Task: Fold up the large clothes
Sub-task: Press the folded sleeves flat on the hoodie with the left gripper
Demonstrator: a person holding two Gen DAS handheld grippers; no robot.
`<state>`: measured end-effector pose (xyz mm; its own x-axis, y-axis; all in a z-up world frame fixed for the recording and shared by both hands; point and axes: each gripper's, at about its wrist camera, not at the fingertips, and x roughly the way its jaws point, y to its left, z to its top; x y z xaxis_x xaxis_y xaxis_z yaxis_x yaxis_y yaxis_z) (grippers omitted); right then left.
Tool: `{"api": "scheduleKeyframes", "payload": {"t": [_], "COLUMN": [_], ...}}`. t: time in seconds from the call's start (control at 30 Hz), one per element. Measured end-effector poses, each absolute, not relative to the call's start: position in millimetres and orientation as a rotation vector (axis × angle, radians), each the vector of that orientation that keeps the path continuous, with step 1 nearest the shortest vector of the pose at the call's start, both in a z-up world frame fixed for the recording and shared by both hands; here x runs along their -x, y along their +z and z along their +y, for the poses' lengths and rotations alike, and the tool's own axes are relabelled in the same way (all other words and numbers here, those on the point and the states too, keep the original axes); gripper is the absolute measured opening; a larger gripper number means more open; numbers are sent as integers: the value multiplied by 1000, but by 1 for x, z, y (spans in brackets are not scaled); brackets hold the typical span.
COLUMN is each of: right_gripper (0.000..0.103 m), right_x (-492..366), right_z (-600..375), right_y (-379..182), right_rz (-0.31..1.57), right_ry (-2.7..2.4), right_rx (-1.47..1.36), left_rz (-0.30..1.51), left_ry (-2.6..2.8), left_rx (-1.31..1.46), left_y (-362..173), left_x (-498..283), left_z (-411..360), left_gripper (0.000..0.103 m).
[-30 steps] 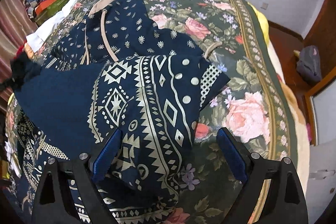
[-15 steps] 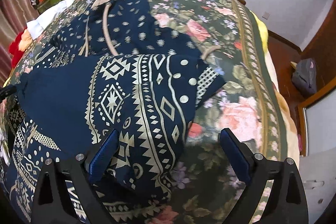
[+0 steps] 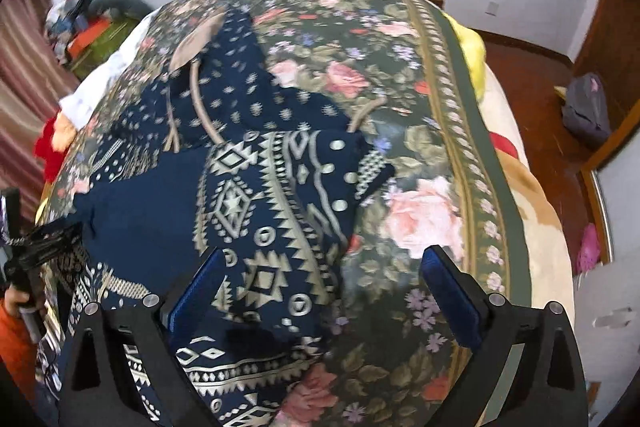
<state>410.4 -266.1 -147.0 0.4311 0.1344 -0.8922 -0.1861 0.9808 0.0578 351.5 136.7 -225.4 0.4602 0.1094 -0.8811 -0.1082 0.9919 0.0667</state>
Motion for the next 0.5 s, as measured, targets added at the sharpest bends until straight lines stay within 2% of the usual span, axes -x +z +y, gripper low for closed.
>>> {"api": "scheduleKeyframes", "payload": {"t": [0.1,0.23,0.5], "right_gripper": [98,98,98], "right_x": [-407,-407,-433], "right_z": [-253,-252,-240], "right_y": [-170,-175,-104], "right_rz": [1150,1169,1032], "right_ry": [178,202,281], "right_rx": [173,142,68], "left_rz": [1093,1086,949], "left_ry": [125,109,40], "left_rx": [-25,-19,20], "left_y": [-225,-215,-142], "left_x": [-350,-346,-373], "left_z": [131,131,124], "left_gripper": [67,67,67]}}
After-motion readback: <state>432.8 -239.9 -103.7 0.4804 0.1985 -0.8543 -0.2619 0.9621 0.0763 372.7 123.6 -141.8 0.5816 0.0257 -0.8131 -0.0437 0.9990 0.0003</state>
